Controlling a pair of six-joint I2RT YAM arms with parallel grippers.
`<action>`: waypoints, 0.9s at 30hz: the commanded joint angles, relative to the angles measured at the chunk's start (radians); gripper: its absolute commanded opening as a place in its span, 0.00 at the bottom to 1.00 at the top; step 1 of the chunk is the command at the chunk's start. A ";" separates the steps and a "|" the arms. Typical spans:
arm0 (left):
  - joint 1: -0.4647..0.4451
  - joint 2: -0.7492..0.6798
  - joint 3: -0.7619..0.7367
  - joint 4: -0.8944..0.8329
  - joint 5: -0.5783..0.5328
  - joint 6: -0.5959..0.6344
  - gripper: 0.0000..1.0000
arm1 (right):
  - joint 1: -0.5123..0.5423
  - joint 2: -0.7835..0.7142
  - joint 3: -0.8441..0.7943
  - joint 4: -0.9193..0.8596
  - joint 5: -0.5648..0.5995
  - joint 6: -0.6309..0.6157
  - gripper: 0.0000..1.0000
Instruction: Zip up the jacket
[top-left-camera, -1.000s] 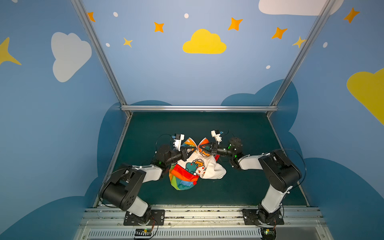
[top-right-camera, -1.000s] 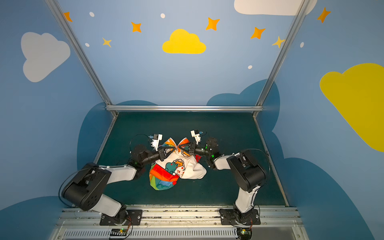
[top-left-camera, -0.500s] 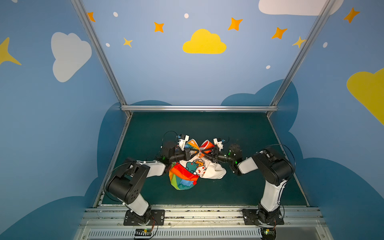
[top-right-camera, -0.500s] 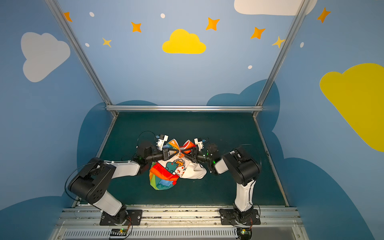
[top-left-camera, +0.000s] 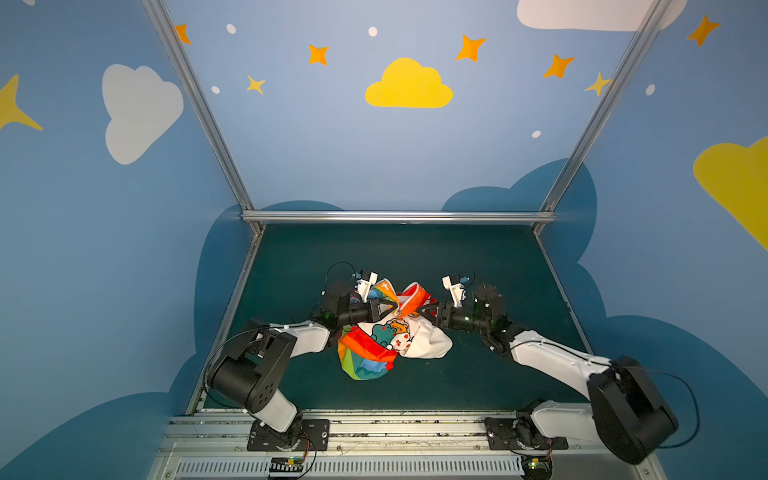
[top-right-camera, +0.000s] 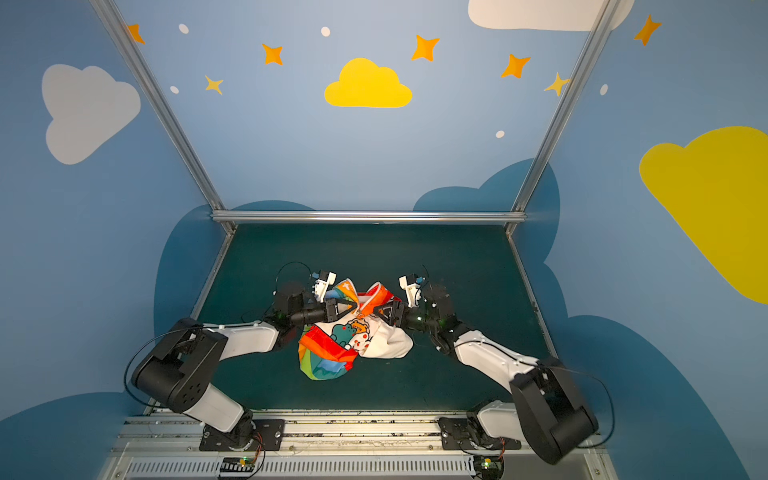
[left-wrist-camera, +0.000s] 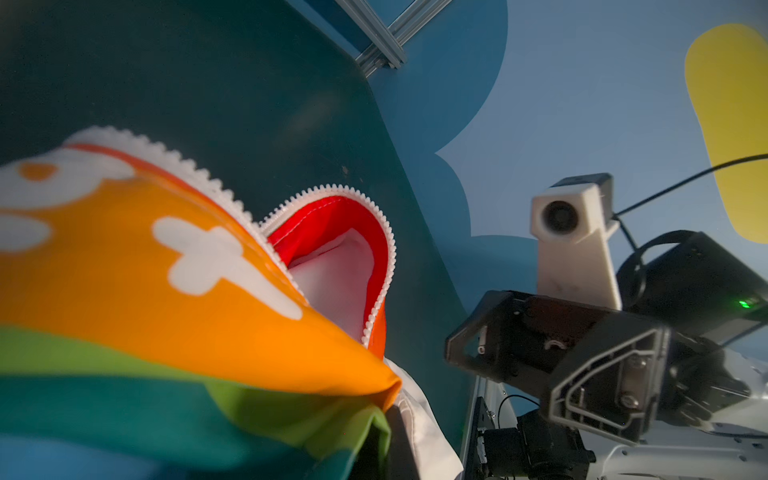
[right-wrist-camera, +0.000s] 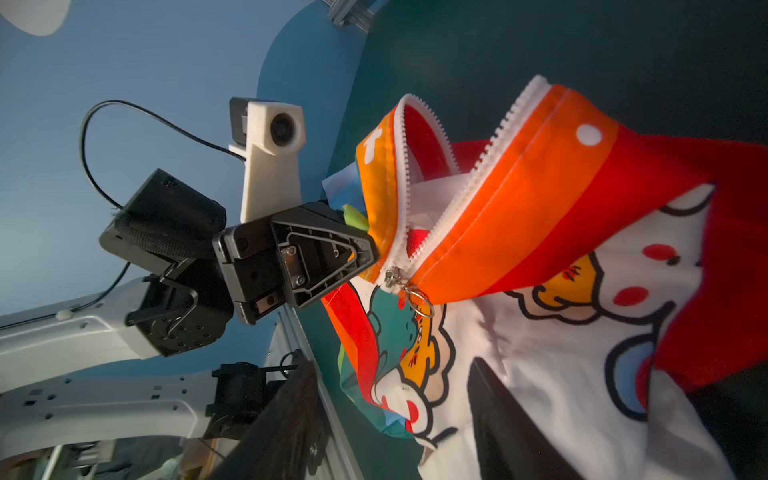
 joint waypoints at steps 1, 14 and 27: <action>0.000 -0.015 0.029 -0.026 0.004 -0.027 0.03 | 0.064 -0.080 0.064 -0.408 0.254 -0.334 0.58; 0.014 -0.078 0.059 -0.117 -0.001 -0.086 0.03 | 0.395 -0.222 -0.139 0.102 0.688 -1.272 0.60; 0.016 -0.088 0.064 -0.110 0.006 -0.115 0.03 | 0.427 0.003 -0.098 0.317 0.722 -1.474 0.61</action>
